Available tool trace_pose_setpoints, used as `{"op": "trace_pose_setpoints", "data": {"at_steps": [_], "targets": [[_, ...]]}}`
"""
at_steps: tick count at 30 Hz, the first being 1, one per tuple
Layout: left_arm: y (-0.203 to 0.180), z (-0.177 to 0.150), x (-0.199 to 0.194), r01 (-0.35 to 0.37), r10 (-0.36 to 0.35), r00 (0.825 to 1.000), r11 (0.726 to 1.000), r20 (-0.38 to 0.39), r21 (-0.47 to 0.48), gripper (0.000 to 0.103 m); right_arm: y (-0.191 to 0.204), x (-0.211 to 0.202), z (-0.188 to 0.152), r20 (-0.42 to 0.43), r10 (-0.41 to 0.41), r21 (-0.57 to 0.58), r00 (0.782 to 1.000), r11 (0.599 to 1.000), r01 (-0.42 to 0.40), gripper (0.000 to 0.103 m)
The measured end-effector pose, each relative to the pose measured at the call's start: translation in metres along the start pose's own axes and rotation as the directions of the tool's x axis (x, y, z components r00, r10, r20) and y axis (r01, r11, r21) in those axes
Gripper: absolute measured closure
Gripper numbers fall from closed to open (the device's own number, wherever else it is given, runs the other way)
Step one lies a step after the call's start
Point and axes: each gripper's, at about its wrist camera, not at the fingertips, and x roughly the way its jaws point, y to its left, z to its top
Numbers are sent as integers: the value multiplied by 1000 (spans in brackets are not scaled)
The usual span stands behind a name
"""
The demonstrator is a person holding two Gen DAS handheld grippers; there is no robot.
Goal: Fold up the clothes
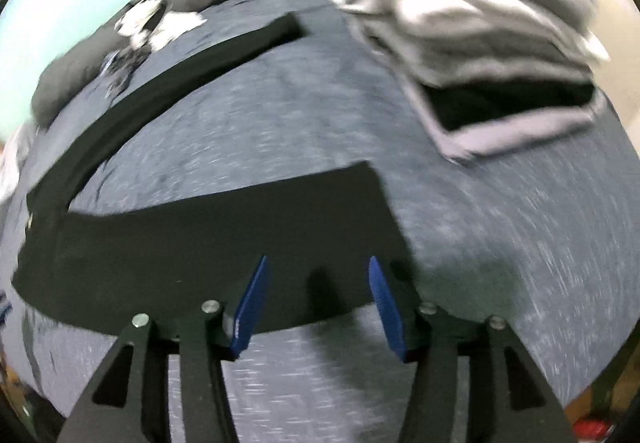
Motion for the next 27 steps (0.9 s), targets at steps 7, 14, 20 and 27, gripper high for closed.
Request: {"op": "trace_pose_setpoints", "data": {"at_steps": [7,14,20,27], "targets": [[12,-5,4,0,0,1000,1000,-29,-26,38,-24,11,-4,-40,-47,53,998,997,49,44],[26,-7,5,12,-15,999,997,-39,-73,38,-50,24,-9,-66,-31,159,997,986,42,42],[31,0,14,33,-37,999,994,-33,-101,38,-44,26,-9,-68,27,169,997,985,-15,42],[42,12,29,31,-34,999,990,-23,-140,38,-35,32,-7,-103,-11,135,995,991,25,59]]}}
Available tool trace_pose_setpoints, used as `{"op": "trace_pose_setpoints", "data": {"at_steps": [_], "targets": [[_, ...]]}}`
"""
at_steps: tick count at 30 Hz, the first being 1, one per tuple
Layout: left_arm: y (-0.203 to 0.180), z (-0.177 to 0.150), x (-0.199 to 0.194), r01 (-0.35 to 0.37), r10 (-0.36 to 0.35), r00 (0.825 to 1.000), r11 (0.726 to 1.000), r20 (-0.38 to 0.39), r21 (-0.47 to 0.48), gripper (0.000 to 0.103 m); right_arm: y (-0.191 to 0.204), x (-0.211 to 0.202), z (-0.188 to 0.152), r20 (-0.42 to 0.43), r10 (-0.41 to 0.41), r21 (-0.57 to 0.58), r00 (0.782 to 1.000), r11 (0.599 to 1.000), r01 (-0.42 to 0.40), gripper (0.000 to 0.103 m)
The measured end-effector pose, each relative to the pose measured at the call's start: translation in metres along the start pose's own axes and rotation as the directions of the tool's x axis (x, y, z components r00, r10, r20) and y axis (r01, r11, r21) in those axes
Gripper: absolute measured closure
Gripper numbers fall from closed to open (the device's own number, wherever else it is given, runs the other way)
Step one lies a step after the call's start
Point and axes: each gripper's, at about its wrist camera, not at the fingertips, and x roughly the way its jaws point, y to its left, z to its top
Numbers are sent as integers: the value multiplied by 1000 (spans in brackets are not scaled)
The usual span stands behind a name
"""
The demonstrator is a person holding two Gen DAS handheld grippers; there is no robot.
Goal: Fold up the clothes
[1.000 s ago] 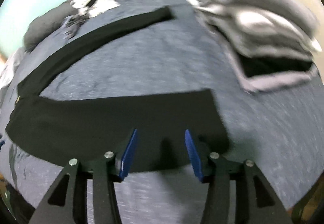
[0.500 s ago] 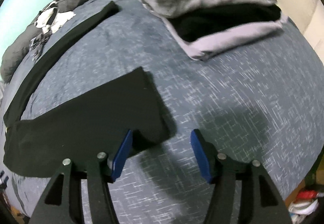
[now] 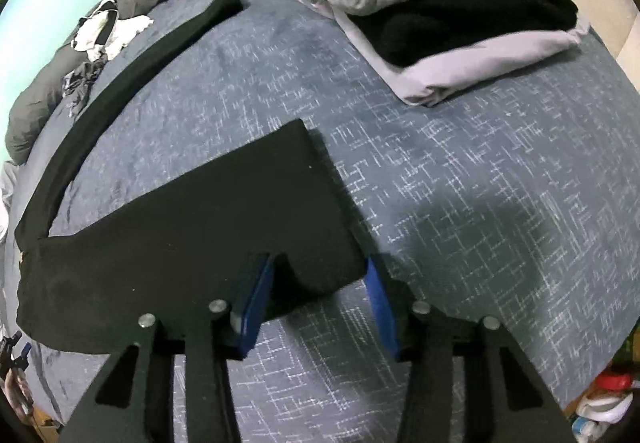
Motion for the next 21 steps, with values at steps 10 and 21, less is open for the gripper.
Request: {"op": "trace_pose_setpoints", "data": {"at_steps": [10,21], "targets": [[-7,18,5,21,-22,999,999,33,26,73,3,-8,1,43,-12,-40,999,999,13,89],[-34,43,-16,57,-65,994,994,92,89,99,41,-37,32,99,1,-136,995,991,12,95]]}}
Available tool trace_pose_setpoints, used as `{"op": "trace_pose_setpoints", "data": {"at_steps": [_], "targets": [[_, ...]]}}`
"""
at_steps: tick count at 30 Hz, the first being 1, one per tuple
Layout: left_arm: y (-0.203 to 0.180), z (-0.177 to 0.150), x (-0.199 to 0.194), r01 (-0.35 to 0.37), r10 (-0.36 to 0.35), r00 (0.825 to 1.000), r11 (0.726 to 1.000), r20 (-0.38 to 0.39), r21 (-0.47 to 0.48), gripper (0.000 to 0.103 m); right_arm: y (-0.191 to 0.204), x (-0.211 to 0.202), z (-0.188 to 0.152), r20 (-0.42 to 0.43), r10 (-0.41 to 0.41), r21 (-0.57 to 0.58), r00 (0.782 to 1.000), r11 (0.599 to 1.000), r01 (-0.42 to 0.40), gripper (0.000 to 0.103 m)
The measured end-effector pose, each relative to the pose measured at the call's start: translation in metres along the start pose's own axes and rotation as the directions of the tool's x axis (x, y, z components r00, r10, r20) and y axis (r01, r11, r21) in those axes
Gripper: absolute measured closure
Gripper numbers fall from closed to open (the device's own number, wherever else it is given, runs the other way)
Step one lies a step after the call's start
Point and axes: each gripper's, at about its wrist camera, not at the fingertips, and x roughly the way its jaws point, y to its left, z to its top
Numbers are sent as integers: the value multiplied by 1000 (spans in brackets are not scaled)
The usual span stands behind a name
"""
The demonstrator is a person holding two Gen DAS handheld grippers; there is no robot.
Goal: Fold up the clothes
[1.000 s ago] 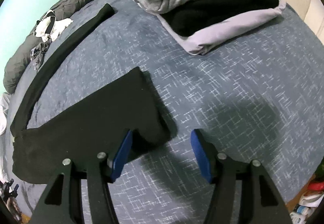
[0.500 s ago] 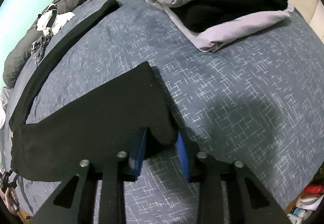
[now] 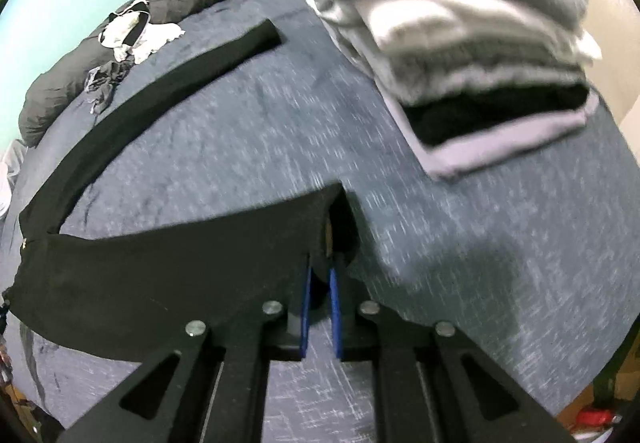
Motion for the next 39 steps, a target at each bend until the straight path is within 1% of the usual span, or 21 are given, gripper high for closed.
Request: {"op": "trace_pose_setpoints", "data": {"at_steps": [5,8,13,17,21,27,34,39], "targets": [[-15,28,-6,12,-12,1000,1000,23,-9,99,21,-13,36,29,6,-32,1000,999,-5,96],[-26,45,-6,4,-4,999,1000,34,0,99,35,-20,67,50,20,-43,999,999,-18,96],[-45,79,6,-22,22,999,1000,49,-4,99,56,-24,119,74,37,-55,997,998,-33,96],[-55,106,19,-37,38,998,999,59,-15,99,69,-17,155,80,30,-68,996,997,-24,96],[-65,133,34,-47,48,997,999,67,-20,99,73,-1,194,74,26,-33,997,999,-24,96],[-73,171,65,-77,79,995,996,62,-36,99,84,40,241,30,-14,-17,999,1000,15,96],[-78,201,111,-115,116,992,993,40,-29,99,98,87,292,-11,-61,-6,998,998,61,96],[-75,212,133,-135,136,990,990,25,-31,99,108,119,321,-26,-96,-5,995,995,96,96]]}}
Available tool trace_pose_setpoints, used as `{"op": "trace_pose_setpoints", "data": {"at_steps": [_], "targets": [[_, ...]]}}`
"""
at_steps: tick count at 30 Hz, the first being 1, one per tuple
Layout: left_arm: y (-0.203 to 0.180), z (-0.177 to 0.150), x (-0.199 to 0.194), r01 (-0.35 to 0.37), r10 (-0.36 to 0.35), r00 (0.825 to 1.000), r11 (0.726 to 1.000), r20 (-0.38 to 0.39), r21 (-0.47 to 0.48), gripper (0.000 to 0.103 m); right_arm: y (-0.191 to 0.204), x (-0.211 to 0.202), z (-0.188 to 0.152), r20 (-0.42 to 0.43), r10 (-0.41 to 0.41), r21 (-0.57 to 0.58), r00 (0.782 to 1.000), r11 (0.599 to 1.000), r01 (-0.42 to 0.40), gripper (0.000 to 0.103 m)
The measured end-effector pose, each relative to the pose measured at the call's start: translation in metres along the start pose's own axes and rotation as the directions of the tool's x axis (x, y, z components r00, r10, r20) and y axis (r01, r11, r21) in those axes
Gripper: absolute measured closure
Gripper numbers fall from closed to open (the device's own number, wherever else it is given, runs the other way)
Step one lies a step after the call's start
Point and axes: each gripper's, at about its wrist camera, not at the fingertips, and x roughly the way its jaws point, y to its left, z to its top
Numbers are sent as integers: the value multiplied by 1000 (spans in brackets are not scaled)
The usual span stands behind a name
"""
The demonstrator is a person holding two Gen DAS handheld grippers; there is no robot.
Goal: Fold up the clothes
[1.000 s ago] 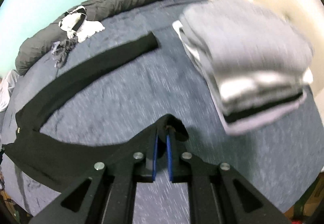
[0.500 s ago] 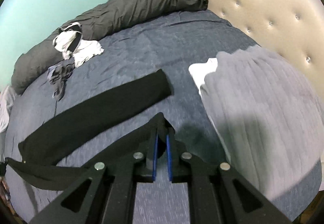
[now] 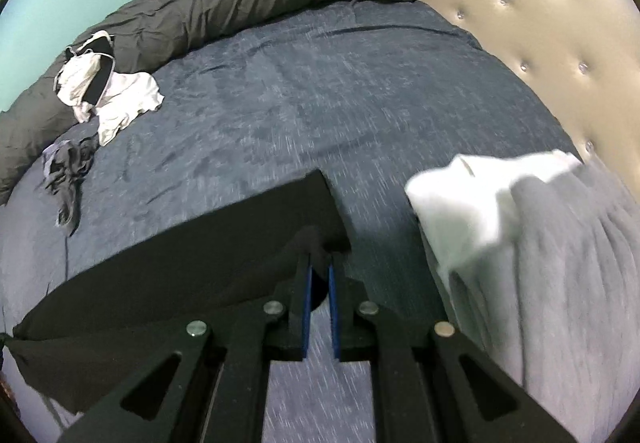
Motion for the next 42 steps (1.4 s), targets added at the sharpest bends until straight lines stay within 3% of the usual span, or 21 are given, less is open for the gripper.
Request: {"op": "trace_pose_setpoints", "data": {"at_steps": [6,10,13,16,19,21,22,23,24,29,33,37,42], "targets": [[4,11,16,-23,23,1000,1000,-3,-2,99,15,37,32,-6,-33,0,999,999,33,96],[6,10,33,-56,56,998,998,-17,4,99,16,71,36,-13,-30,32,999,999,31,96],[7,5,49,-72,73,997,997,-33,15,97,18,82,33,48,7,8,999,1000,-8,90],[0,-2,57,-87,90,996,993,-27,85,93,13,79,28,127,-35,-15,991,999,37,83],[1,-8,52,-81,83,996,993,-13,84,88,0,70,21,174,-24,-4,984,1000,25,82],[2,-13,44,-86,86,996,993,-3,85,80,-5,60,12,214,0,-13,977,1000,2,76],[2,-15,39,-92,92,996,992,2,91,73,-8,58,7,223,23,-17,975,1000,-20,62],[2,-17,32,-101,100,995,990,15,94,56,-10,57,1,223,48,-12,974,999,-46,56],[3,-18,24,-110,107,994,989,30,97,46,-13,58,-5,213,75,2,974,997,-77,51],[24,-34,-9,-84,81,995,995,63,59,45,-28,78,-36,166,155,92,974,981,-172,42],[44,-56,-24,-27,26,999,999,42,20,42,-35,96,-56,141,251,173,958,946,-273,39],[62,-86,-16,34,-34,999,999,-2,-25,38,-28,109,-64,134,272,176,953,940,-293,38],[71,-108,-13,104,-103,994,992,25,-71,29,-18,121,-66,149,300,197,942,925,-325,37]]}}
